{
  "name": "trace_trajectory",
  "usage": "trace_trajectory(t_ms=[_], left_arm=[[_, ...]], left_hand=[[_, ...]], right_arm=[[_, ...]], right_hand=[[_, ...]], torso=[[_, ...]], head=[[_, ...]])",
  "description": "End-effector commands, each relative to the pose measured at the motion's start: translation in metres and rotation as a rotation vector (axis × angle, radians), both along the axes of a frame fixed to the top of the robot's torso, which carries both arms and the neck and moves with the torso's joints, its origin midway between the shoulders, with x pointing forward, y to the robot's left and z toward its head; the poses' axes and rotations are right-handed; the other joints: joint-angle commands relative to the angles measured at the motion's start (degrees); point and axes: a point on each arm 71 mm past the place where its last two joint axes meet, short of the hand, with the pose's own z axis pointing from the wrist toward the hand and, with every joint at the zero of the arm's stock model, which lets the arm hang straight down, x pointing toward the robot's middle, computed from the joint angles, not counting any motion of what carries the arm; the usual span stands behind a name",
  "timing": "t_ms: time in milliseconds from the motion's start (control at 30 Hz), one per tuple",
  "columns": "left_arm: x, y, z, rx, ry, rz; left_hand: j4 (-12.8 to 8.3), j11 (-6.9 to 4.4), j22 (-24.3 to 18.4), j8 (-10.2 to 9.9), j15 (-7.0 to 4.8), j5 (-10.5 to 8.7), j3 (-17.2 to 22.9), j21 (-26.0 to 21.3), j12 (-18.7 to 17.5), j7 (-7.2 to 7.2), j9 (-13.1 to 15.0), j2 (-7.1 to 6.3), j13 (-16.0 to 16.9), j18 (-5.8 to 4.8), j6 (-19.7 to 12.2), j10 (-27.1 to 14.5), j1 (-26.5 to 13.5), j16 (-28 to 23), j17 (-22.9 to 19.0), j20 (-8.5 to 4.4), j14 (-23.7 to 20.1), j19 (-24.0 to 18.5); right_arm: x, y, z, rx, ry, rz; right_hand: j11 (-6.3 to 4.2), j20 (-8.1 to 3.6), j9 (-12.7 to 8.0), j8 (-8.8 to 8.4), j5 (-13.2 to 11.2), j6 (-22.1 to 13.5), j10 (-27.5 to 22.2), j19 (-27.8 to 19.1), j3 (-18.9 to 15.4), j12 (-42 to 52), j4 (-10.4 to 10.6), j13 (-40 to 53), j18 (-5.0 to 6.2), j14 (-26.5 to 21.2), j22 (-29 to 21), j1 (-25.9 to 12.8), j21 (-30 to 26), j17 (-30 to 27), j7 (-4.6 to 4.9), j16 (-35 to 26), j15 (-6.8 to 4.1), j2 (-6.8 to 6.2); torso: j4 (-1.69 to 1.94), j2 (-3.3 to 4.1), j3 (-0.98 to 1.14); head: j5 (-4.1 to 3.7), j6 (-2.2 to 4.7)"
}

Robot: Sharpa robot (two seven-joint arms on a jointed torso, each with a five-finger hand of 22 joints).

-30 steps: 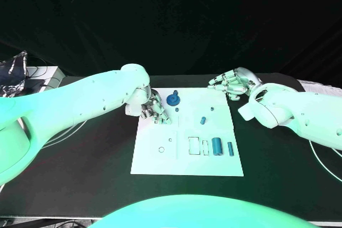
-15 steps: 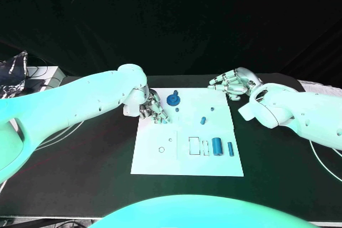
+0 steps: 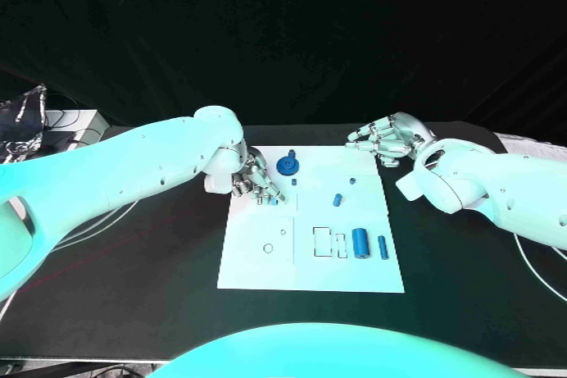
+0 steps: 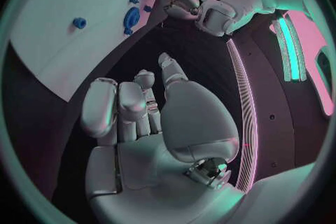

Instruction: Assemble the parts on the task board

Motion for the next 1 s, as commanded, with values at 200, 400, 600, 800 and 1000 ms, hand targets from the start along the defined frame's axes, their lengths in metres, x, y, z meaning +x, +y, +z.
trace_trajectory(t_ms=[200, 400, 600, 800, 1000], left_arm=[[-0.001, -0.002, 0.009, -0.055, -0.033, 0.024], [-0.003, 0.002, 0.021, -0.083, -0.076, 0.033], [-0.011, 0.012, 0.029, -0.117, -0.134, 0.076], [-0.020, 0.027, 0.033, -0.180, -0.233, 0.183], [-0.032, 0.034, 0.025, -0.237, -0.315, 0.269]], left_hand=[[0.12, 0.33, 5.02, 0.26, 0.13, -0.35, -0.22, -0.68, 0.25, 0.04, 0.12, -0.63, -0.13, -0.81, 0.10, -0.14, 0.49, -0.52, -0.31, -0.17, -0.13, 0.20], [0.18, 0.63, 4.69, -0.56, 0.21, -0.20, -0.11, -1.53, 0.18, 0.65, -0.33, -0.50, -0.16, -0.64, -1.17, -0.80, 0.76, -1.05, -0.80, -0.21, -0.29, -0.08], [0.60, 1.78, 3.98, -5.70, 0.89, 0.16, 0.00, -3.42, 0.72, 2.39, -8.84, -0.03, -0.41, 0.01, -1.51, -2.71, 1.62, -2.16, -1.65, 0.40, -0.59, -0.59], [2.32, 2.83, 1.99, -7.34, 1.58, 0.49, -0.34, -8.11, -1.29, 3.82, -15.95, -1.29, -2.96, 1.03, -2.87, -4.77, 3.82, -5.27, -3.85, 1.07, -1.79, -2.10], [4.69, 3.78, 0.52, -7.79, 2.24, 0.43, -0.57, -11.38, -2.86, 5.44, -22.10, -2.77, -6.45, 1.65, -5.86, -5.21, 5.01, -8.07, -5.58, 1.64, -2.37, -2.79]], right_arm=[[-0.001, 0.001, -0.001, -0.002, -0.005, 0.018], [-0.001, 0.000, -0.002, -0.002, -0.006, 0.016], [-0.002, -0.002, -0.001, -0.002, -0.010, 0.012], [-0.002, -0.006, -0.001, -0.003, -0.012, 0.006], [-0.002, -0.008, -0.002, -0.005, -0.011, 0.001]], right_hand=[[-0.19, -0.22, -0.07, -0.28, 0.38, 0.14, -0.12, 4.42, 0.14, -0.24, -0.36, -0.14, 0.15, 0.09, 8.80, 0.21, -0.17, -0.05, 0.34, -0.30, -0.25, 0.23], [-0.19, -0.22, -0.07, -0.28, 0.38, 0.14, -0.12, 4.42, 0.14, -0.24, -0.36, -0.14, 0.15, 0.09, 8.80, 0.21, -0.17, -0.05, 0.34, -0.30, -0.25, 0.23], [-0.19, -0.22, -0.07, -0.28, 0.38, 0.14, -0.12, 4.42, 0.14, -0.24, -0.36, -0.14, 0.15, 0.09, 8.80, 0.21, -0.17, -0.05, 0.34, -0.30, -0.25, 0.23], [-0.19, -0.22, -0.07, -0.28, 0.38, 0.14, -0.12, 4.42, 0.14, -0.24, -0.36, -0.14, 0.15, 0.09, 8.80, 0.21, -0.17, -0.05, 0.34, -0.30, -0.25, 0.23], [-0.19, -0.22, -0.07, -0.28, 0.38, 0.14, -0.12, 4.42, 0.14, -0.24, -0.36, -0.14, 0.15, 0.09, 8.80, 0.21, -0.17, -0.05, 0.34, -0.30, -0.25, 0.23]], torso=[[-0.04, -0.01, 0.02], [0.00, -0.04, 0.01], [0.01, -0.03, 0.00], [0.10, -0.13, 0.04], [0.15, -0.27, 0.01]], head=[[0.06, 0.02], [0.00, 0.15], [-0.21, 0.33], [-0.26, 0.41], [-0.49, 0.48]])
